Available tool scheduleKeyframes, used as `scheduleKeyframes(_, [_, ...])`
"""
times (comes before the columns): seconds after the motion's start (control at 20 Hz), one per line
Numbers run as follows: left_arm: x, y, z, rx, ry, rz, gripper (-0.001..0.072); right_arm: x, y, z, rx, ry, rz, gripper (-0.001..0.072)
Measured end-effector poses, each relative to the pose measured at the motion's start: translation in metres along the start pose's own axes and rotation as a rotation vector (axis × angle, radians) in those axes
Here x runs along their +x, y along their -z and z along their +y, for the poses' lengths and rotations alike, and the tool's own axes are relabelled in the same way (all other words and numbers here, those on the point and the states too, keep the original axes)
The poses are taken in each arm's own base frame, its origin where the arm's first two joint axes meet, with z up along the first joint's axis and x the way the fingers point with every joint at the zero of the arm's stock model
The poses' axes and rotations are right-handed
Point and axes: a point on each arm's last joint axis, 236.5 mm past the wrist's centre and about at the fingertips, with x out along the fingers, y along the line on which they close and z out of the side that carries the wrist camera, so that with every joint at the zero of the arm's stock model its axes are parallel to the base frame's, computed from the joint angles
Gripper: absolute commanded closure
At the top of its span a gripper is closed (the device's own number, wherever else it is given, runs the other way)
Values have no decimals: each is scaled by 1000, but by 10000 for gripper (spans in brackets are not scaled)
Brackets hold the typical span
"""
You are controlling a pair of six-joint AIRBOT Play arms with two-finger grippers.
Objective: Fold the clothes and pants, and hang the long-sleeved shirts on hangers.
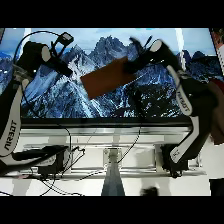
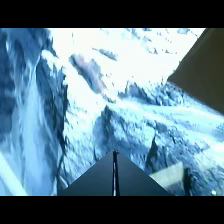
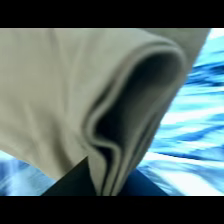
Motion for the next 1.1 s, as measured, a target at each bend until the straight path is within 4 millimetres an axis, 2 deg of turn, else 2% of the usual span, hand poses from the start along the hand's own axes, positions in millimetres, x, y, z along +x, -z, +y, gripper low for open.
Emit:
scheduleKeyframes(0.05, [-6, 5, 5, -69, -14, 10, 700, -24, -6, -17, 25, 72, -32, 700])
scheduleKeyframes(0.15, [-20, 8, 14, -187, -36, -1, 700, -84, -13, -55, 109, 229, -107, 700])
scheduleKeyframes(0.3, [-47, 8, 28, -302, -69, -55, 700, -185, 6, -115, 281, 445, -185, 700])
scheduleKeyframes(0.45, [-81, 18, 46, -385, -104, -101, 700, -284, 54, -165, 501, 616, -245, 700])
scheduleKeyframes(0.6, [-116, 33, 63, -449, -142, -151, 699, -359, 117, -200, 742, 731, -288, 700])
scheduleKeyframes(0.7, [-133, 40, 70, -478, -162, -181, 699, -395, 159, -214, 891, 792, -302, 700])
scheduleKeyframes(0.85, [-148, 46, 73, -495, -176, -203, 699, -438, 211, -224, 1086, 873, -345, 699])
scheduleKeyframes(0.95, [-151, 48, 74, -501, -179, -209, 699, -460, 239, -226, 1207, 918, -382, 692])
scheduleKeyframes(1.05, [-153, 49, 74, -504, -181, -211, 699, -472, 262, -226, 1298, 938, -392, 671])
scheduleKeyframes(1.1, [-154, 49, 74, -506, -182, -213, 699, -475, 272, -224, 1341, 941, -392, 560])
